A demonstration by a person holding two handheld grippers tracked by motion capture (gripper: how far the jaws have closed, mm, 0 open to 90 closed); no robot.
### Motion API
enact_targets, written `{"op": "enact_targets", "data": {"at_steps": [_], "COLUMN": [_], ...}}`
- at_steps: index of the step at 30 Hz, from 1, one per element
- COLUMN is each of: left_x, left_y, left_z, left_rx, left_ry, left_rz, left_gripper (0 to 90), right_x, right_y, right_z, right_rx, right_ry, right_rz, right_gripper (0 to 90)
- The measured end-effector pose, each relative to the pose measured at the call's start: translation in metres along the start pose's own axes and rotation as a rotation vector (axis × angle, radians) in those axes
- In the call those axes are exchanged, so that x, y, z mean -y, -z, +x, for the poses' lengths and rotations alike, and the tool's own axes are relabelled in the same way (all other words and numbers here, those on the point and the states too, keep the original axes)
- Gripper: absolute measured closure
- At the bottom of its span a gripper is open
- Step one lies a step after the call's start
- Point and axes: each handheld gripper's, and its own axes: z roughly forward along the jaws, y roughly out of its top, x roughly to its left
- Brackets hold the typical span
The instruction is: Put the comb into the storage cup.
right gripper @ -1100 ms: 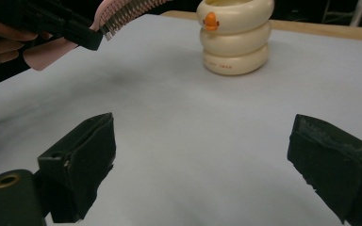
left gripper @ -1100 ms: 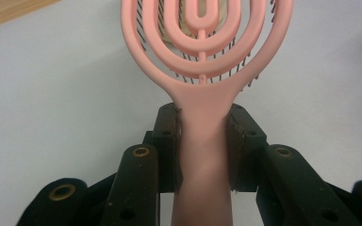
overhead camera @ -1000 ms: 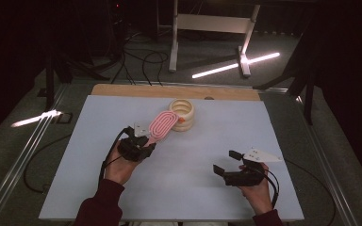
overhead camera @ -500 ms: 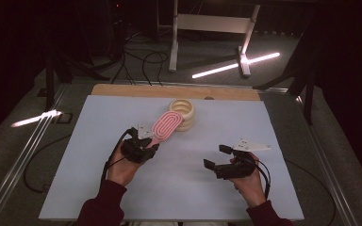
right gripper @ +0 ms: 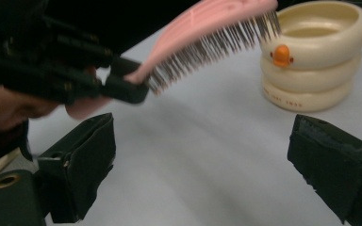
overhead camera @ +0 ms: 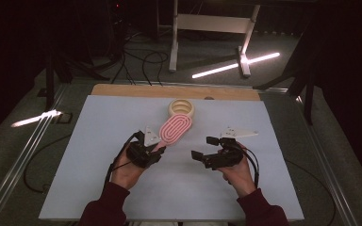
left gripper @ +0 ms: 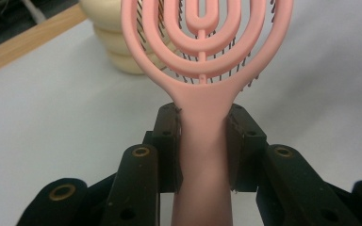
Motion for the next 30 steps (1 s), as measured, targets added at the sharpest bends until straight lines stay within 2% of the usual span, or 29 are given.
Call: {"op": "enact_targets", "data": {"at_steps": [8, 18, 30], "left_x": [-0.001, -0.002, -0.003], "left_y": [-0.006, -0.006, -0.003], "left_z": [-0.014, -0.021, -0.027], "left_rx": [0.014, 0.019, 0.014], "left_ry": [-0.04, -0.06, -0.089], "left_rz": [-0.007, -0.021, -0.038], "left_gripper": [69.5, 69.5, 69.5], "right_x": [-0.012, -0.016, -0.016], "right_y": [-0.008, -0.018, -0.019], "right_z": [-0.006, -0.008, -0.013], "right_rx": [-0.046, -0.037, -0.017], "right_ry": [-0.095, -0.121, -0.14], "right_rz": [-0.006, 0.018, 0.01], "right_gripper": [7.6, 7.7, 7.7]}}
